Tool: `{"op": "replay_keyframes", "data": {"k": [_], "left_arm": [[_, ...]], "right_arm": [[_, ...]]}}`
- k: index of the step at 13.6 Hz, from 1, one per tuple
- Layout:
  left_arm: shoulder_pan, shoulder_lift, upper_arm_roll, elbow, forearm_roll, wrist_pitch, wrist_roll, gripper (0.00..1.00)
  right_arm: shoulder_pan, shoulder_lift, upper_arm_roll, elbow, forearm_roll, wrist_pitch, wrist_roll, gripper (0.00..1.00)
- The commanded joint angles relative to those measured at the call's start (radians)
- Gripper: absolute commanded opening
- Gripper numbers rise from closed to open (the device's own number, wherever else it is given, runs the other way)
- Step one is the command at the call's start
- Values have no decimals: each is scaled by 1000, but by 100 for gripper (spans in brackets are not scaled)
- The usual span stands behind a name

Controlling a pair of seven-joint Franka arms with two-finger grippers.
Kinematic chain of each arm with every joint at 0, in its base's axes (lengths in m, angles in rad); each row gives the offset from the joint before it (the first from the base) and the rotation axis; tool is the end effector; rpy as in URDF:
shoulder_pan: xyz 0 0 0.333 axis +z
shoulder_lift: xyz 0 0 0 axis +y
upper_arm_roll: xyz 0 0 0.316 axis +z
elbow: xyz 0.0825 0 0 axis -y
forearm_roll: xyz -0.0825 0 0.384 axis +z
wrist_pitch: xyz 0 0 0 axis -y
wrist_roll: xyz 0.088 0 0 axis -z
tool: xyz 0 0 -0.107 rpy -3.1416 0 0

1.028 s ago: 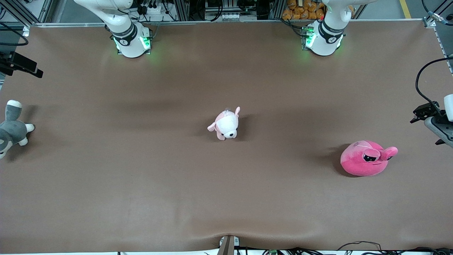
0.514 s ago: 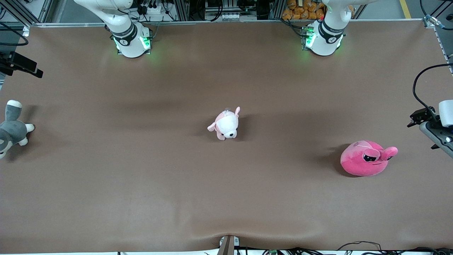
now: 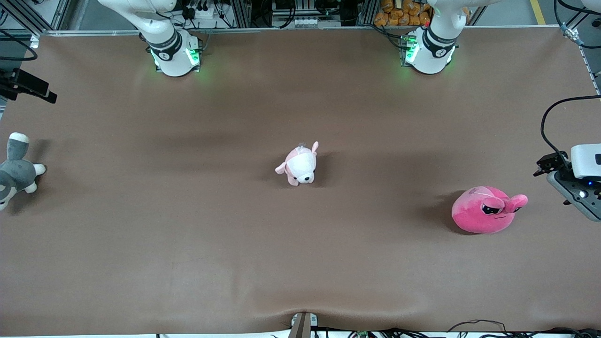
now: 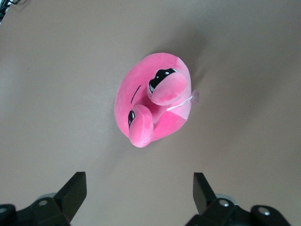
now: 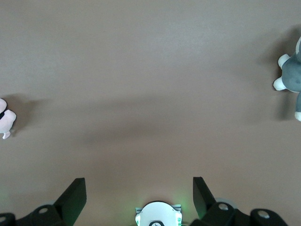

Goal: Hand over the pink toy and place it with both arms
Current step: 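Lower the left gripper over the pink plush toy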

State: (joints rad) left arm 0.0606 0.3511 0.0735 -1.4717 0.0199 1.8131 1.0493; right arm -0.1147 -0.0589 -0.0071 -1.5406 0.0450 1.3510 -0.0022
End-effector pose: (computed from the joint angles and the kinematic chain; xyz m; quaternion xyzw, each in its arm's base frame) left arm 0.6601 0.0840 0.4782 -0.8948 0.4458 0.0161 0.0160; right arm 0.5091 -0.0568 0.6522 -0.9960 0.0561 0.0638 0.0264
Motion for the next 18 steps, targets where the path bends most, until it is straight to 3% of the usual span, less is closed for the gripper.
{"op": "replay_keyframes", "data": {"k": [1,18], "left_arm": [[8,-4,-3,-28,0,41,23,100],[22,16,-4,-134,-51,198,80,100]], "right_arm": [[-17,-6,10,-7,1,3,10,100],[-19,-4,10,-9,1,5,10,100]]}}
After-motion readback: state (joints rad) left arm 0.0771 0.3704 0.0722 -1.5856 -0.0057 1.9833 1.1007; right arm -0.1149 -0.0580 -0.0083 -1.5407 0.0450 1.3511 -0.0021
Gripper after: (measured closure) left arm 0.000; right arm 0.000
